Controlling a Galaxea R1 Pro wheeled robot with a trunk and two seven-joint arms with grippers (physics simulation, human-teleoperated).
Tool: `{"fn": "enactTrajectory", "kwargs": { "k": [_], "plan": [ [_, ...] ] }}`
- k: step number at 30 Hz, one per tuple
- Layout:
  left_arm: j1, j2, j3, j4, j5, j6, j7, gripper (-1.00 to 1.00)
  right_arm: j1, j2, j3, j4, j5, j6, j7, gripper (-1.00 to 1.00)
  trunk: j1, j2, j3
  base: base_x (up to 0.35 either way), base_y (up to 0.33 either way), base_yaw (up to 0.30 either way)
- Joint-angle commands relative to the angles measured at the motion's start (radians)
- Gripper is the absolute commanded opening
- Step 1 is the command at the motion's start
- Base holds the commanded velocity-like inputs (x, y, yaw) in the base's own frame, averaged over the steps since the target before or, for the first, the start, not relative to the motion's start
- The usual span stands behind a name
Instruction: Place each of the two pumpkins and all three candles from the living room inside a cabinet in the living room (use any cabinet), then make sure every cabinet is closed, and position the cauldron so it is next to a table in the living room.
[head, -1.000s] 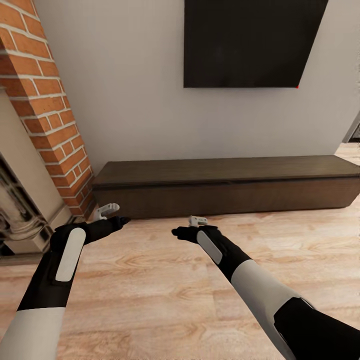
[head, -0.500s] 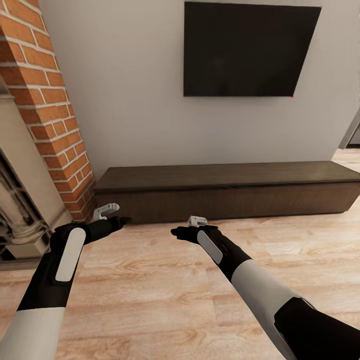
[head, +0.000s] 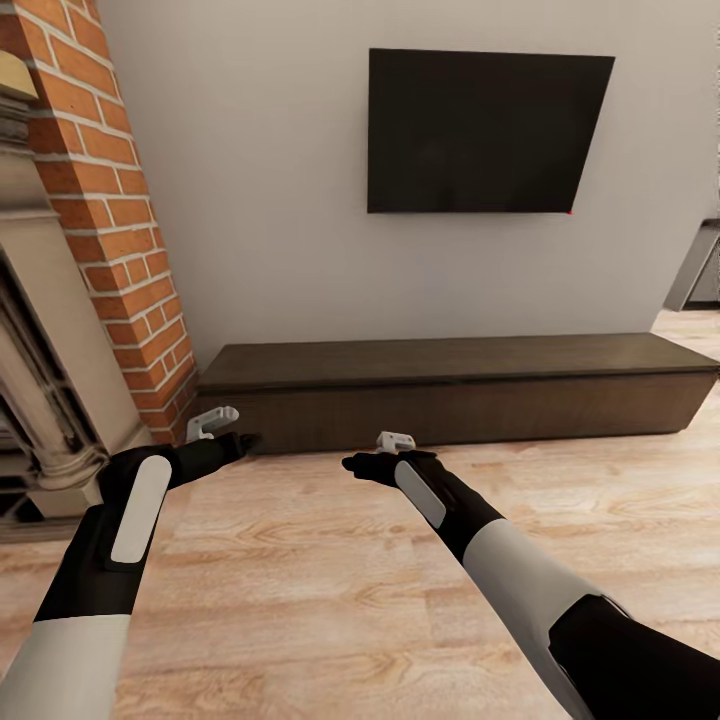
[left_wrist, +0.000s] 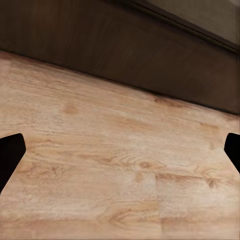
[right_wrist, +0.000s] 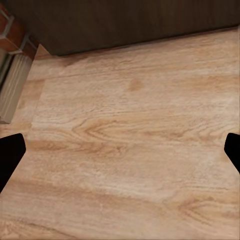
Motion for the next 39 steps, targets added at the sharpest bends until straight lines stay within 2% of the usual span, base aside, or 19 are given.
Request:
{"fn": "enactTrajectory", "kwargs": {
  "k": [1, 20, 39],
  "plan": [
    [-0.001, 0.000, 0.000, -0.001, 0.010, 0.004, 0.009, 1.00, -0.001, -0.001, 0.004, -0.002, -0.010, 0.002, -0.010, 1.00, -0.001, 0.000, 0.003, -0.004, 0.000, 0.000],
    [-0.001, 0.000, -0.003, -0.001, 0.010, 0.005, 0.009, 1.00, -0.001, 0.000, 0.004, -0.002, -0.010, 0.001, -0.010, 1.00, -0.009, 0.004, 0.076, 0.000, 0.000, 0.000],
    [-0.001, -0.001, -0.004, 0.001, 0.010, 0.005, 0.009, 1.00, -0.001, 0.001, 0.006, -0.002, -0.009, -0.006, -0.008, 1.00, -0.082, 0.137, 0.136, 0.000, 0.000, 0.000]
  ]
}}
